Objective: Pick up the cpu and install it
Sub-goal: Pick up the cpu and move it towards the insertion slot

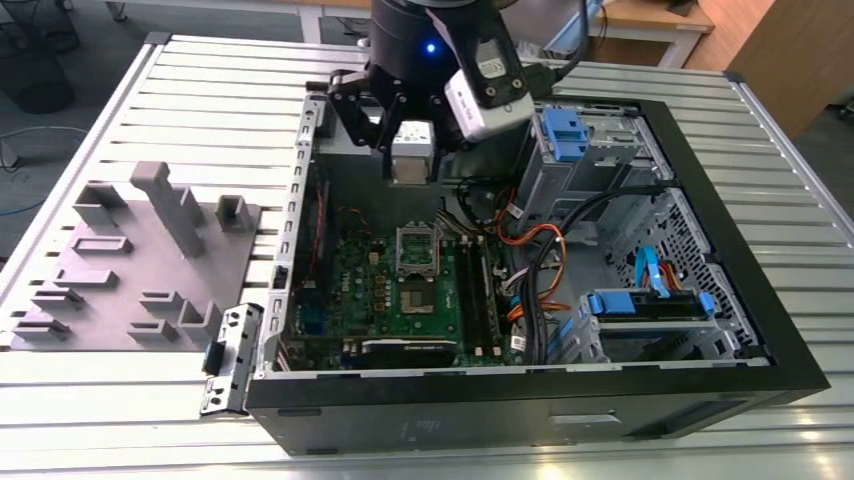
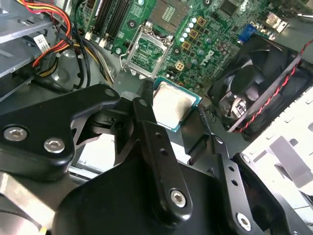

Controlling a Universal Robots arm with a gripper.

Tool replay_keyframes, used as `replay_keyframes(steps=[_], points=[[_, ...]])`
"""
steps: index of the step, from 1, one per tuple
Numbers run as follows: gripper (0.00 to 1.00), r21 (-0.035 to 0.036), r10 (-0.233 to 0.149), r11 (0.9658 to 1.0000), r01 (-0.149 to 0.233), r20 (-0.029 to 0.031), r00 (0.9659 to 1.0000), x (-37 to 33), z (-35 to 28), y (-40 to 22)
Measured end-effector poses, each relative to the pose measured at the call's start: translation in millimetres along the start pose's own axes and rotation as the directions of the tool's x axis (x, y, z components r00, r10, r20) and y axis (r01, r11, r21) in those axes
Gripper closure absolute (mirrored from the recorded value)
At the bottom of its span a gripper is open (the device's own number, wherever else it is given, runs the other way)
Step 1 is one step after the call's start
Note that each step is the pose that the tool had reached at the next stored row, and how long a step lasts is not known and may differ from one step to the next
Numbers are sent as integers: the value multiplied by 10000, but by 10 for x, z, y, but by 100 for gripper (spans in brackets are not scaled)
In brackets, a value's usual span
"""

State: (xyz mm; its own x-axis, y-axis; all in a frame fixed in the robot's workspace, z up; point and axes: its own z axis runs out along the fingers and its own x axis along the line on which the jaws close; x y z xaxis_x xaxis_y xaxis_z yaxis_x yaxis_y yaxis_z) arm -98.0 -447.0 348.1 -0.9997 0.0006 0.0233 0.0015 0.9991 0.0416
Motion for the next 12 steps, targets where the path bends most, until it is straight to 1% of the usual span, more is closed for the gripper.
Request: replay_keyframes(steps=[7, 12], points=[[53, -1, -1, 10000, 1, 1, 10000, -44, 34, -52], [53, 0, 0, 10000, 0, 0, 10000, -46, 40, -57]])
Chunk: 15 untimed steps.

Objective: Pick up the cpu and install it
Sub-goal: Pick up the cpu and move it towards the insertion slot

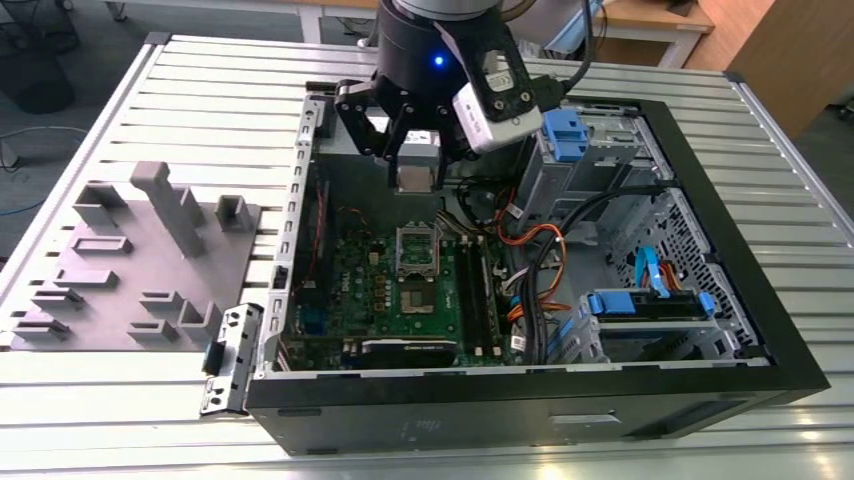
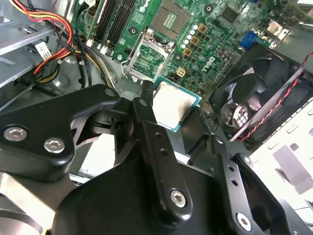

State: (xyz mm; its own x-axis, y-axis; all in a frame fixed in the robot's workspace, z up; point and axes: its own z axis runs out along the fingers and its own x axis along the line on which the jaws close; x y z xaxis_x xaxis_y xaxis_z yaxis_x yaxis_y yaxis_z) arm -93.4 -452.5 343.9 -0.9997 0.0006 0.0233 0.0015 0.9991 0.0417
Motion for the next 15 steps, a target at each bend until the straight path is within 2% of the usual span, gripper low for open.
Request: replay_keyframes(steps=[6, 15], points=[[53, -1, 0, 10000, 0, 0, 10000, -1, 34, -4], [53, -4, 0, 10000, 0, 2, 10000, -1, 45, -6]])
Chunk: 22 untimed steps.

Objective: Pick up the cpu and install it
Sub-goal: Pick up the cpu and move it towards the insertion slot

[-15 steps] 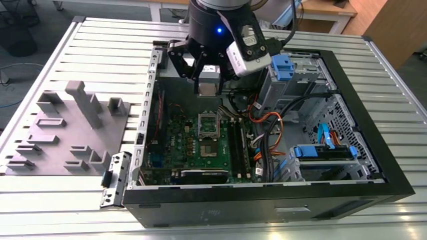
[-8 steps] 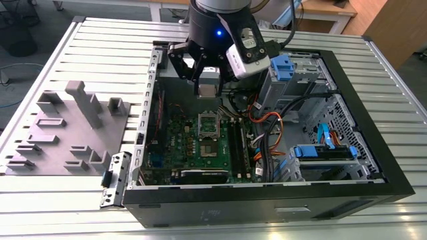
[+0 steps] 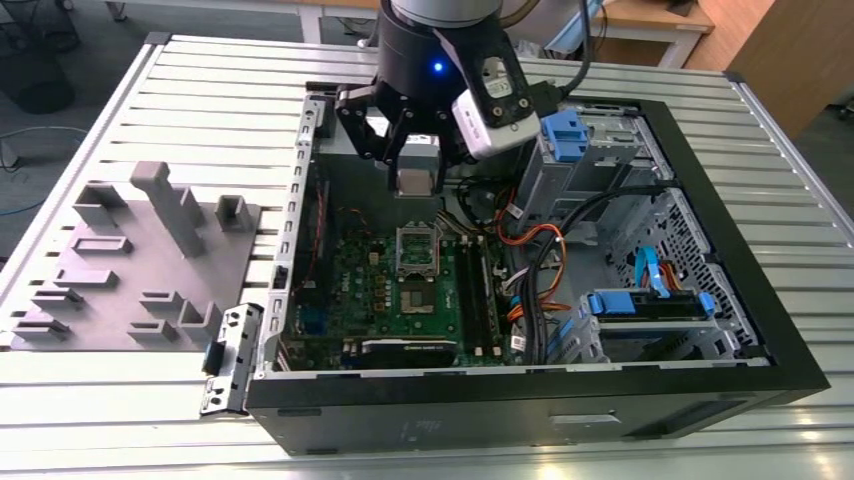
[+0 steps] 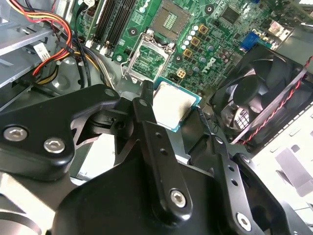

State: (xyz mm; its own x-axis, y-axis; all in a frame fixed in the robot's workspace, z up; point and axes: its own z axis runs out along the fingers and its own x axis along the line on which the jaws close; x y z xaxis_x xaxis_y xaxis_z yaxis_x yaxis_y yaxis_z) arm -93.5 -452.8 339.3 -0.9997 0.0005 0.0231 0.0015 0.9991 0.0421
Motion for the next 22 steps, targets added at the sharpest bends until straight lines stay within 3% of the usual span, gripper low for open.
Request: replay_keyframes(steps=[14, 22], points=[[53, 5, -1, 10000, 1, -4, 10000, -7, 142, -72], [53, 3, 1, 10000, -1, -18, 10000, -54, 229, -124]])
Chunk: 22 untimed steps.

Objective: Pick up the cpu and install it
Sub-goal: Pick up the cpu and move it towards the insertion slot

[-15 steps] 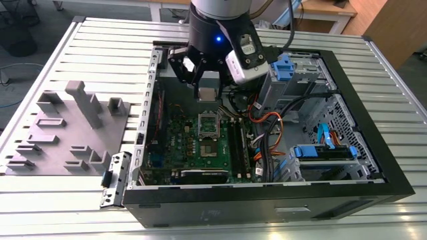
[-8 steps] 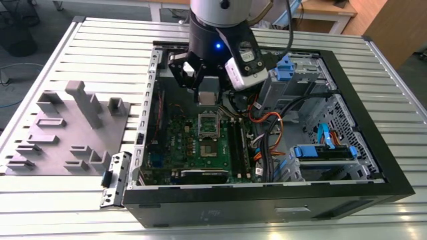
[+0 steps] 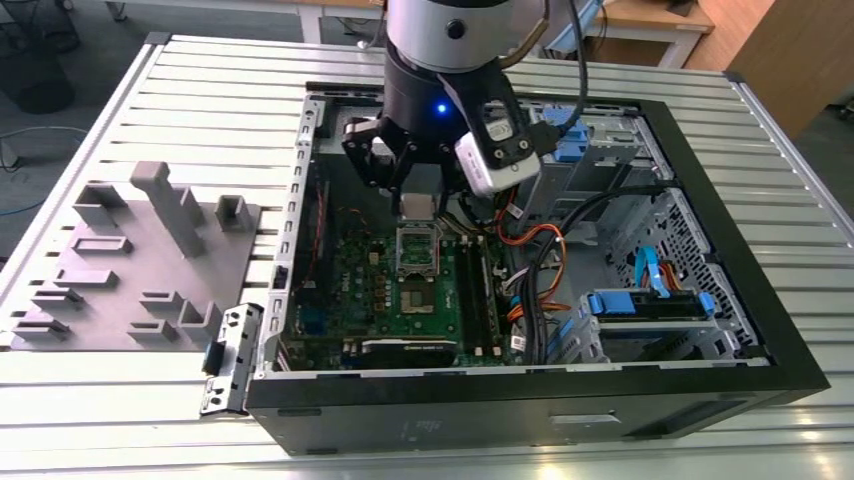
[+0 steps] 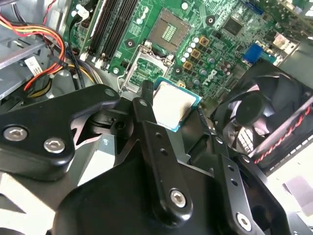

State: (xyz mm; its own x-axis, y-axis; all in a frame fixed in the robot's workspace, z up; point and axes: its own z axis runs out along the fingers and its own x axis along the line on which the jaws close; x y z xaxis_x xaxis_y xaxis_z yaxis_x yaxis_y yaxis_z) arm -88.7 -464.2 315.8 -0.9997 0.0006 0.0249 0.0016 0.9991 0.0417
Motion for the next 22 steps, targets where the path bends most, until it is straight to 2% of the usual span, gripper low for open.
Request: replay_keyframes(steps=[8, 22], points=[[53, -1, 10, 10000, -10, -1, 10000, -16, 120, -31], [53, -2, 10, 10000, -10, -1, 10000, -17, 144, -32]])
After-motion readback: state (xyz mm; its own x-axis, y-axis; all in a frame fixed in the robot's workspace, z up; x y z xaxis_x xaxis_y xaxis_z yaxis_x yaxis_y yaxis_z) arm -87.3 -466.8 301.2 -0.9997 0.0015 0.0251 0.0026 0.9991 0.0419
